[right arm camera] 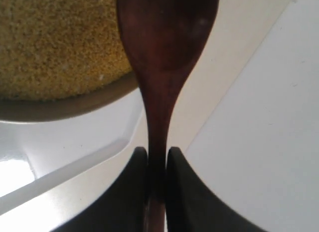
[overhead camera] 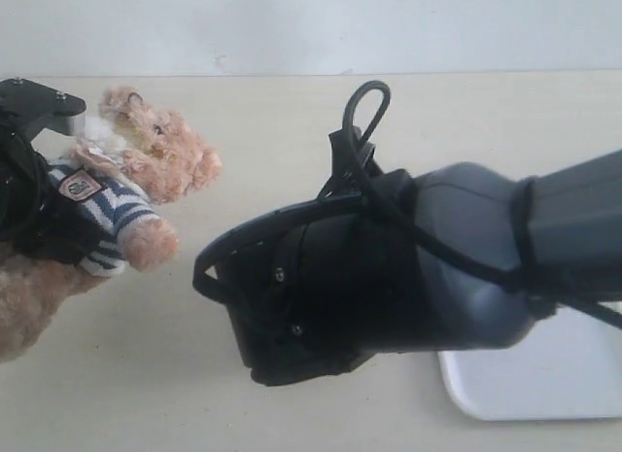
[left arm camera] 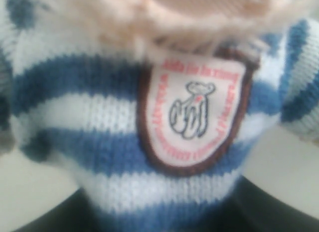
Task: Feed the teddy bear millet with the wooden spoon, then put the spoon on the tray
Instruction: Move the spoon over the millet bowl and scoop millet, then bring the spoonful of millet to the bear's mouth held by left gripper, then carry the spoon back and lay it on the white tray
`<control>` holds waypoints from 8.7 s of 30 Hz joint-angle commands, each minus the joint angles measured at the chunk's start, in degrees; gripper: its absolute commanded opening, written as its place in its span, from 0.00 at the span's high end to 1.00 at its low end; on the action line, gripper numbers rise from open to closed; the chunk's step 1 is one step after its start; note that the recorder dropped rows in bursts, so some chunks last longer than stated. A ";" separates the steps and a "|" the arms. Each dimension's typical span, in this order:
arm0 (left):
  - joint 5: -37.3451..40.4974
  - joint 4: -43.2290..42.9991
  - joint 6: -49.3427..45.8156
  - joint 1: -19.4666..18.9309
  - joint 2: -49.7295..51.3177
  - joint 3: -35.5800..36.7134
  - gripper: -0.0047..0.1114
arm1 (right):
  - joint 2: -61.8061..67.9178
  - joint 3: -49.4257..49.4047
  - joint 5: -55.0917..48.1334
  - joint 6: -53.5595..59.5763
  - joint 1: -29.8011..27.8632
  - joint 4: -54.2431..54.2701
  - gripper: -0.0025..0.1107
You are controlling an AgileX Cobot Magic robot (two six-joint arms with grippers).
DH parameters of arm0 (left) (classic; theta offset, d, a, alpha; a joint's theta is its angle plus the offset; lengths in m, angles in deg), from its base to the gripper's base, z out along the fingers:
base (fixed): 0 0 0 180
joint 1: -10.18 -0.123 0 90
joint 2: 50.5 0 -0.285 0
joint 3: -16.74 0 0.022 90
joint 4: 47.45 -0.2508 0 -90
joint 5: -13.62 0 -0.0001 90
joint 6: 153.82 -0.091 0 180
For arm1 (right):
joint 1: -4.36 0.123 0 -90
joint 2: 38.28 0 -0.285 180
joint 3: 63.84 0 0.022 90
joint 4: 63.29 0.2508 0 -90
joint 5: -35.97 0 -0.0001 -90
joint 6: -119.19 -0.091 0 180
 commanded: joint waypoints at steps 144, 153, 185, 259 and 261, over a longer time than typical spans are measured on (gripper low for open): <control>-4.09 12.81 -13.91 6.50 -0.61 2.23 0.93 | 14.23 45.27 -0.54 12.54 -20.88 71.60 0.98; -3.91 12.81 -13.91 6.50 -0.61 2.23 0.93 | 16.90 49.69 -0.54 11.99 -21.22 72.66 0.98; -6.26 0.86 -5.62 6.50 -1.94 2.23 0.93 | 15.36 43.15 -0.54 20.23 -31.46 105.59 0.98; -12.36 -3.06 23.59 -0.84 11.52 1.14 0.93 | -27.35 -18.82 35.40 -15.88 -48.29 51.20 0.44; -12.24 -3.06 25.95 -0.84 12.84 0.33 0.92 | -27.24 -18.82 35.40 -15.60 -48.29 51.20 0.44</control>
